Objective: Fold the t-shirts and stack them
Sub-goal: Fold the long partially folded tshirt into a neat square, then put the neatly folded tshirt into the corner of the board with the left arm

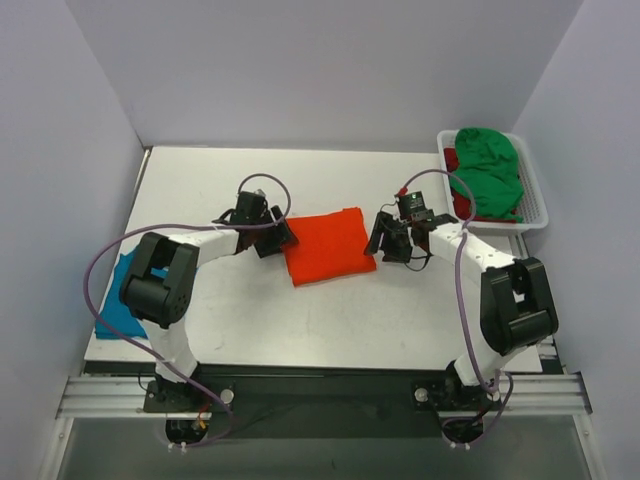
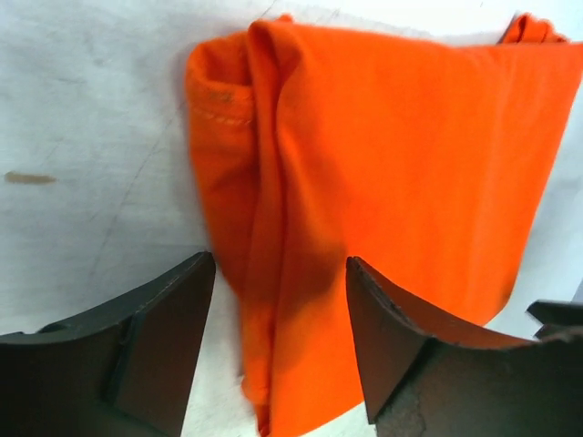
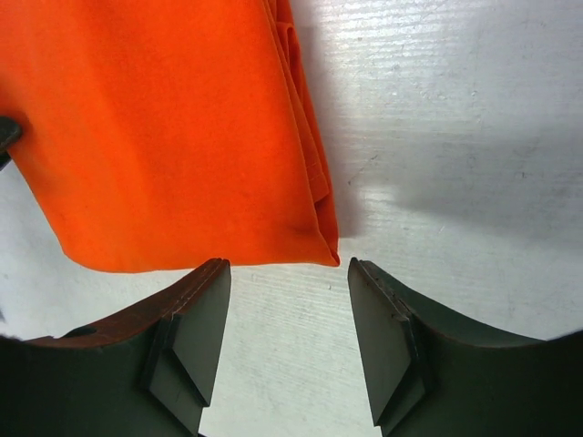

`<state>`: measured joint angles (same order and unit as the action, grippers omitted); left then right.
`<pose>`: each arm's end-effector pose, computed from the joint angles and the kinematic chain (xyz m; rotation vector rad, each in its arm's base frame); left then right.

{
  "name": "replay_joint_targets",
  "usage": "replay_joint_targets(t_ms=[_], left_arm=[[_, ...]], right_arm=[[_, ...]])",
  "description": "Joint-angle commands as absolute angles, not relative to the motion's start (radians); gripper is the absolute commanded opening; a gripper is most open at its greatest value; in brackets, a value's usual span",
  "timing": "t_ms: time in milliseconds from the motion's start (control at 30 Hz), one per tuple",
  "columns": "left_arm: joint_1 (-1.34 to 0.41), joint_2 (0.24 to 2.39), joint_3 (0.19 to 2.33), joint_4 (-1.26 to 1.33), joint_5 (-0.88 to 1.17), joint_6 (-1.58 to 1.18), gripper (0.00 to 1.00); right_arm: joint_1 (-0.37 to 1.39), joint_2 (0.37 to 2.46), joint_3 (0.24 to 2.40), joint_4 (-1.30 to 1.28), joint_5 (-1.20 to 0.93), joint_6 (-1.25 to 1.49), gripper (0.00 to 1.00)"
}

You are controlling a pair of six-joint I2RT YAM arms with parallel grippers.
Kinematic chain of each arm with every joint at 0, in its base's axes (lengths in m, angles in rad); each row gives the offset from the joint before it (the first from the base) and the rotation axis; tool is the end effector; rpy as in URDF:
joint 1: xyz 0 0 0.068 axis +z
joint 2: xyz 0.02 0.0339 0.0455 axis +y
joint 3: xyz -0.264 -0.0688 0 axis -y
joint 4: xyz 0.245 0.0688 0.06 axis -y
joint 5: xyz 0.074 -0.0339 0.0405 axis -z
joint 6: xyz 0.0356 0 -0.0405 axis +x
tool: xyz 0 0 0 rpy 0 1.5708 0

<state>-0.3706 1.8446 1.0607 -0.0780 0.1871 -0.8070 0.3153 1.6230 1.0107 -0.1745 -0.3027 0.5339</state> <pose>0.3501 -0.1431 0.1545 -0.4669 2.5158 -0.7251 0.3247 0.1171 0.2090 0.1133 2.4435 0.7550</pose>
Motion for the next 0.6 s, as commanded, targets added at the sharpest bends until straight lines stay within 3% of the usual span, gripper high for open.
replay_joint_targets(t_ms=[0, 100, 133, 200, 233, 367, 567], left_arm=[[-0.396, 1.916, 1.081, -0.097, 0.146, -0.85, 0.68], [-0.405, 1.933, 1.085, -0.098, 0.118, -0.899, 0.52], [-0.405, 1.931, 1.083, -0.097, 0.117, -0.913, 0.37], [-0.406, 1.919, 1.077, -0.097, 0.104, -0.954, 0.16], [-0.407, 1.89, 1.074, -0.103, 0.092, -0.968, 0.0], [-0.403, 1.787, 1.089, -0.222, -0.021, -1.034, 0.0], [-0.318, 1.666, 1.176, -0.596, -0.175, -1.159, 0.0]], right_arm=[[0.324, 1.571, 0.979, -0.16, -0.282, 0.554, 0.55], [0.328, 1.554, 0.957, -0.16, -0.285, 0.558, 0.54], [0.33, 1.549, 0.951, -0.161, -0.285, 0.561, 0.54], [0.331, 1.533, 0.931, -0.158, -0.29, 0.569, 0.54], [0.333, 1.525, 0.925, -0.158, -0.291, 0.571, 0.54], [0.334, 1.473, 0.89, -0.161, -0.298, 0.581, 0.53], [0.35, 1.396, 0.853, -0.17, -0.302, 0.592, 0.53]])
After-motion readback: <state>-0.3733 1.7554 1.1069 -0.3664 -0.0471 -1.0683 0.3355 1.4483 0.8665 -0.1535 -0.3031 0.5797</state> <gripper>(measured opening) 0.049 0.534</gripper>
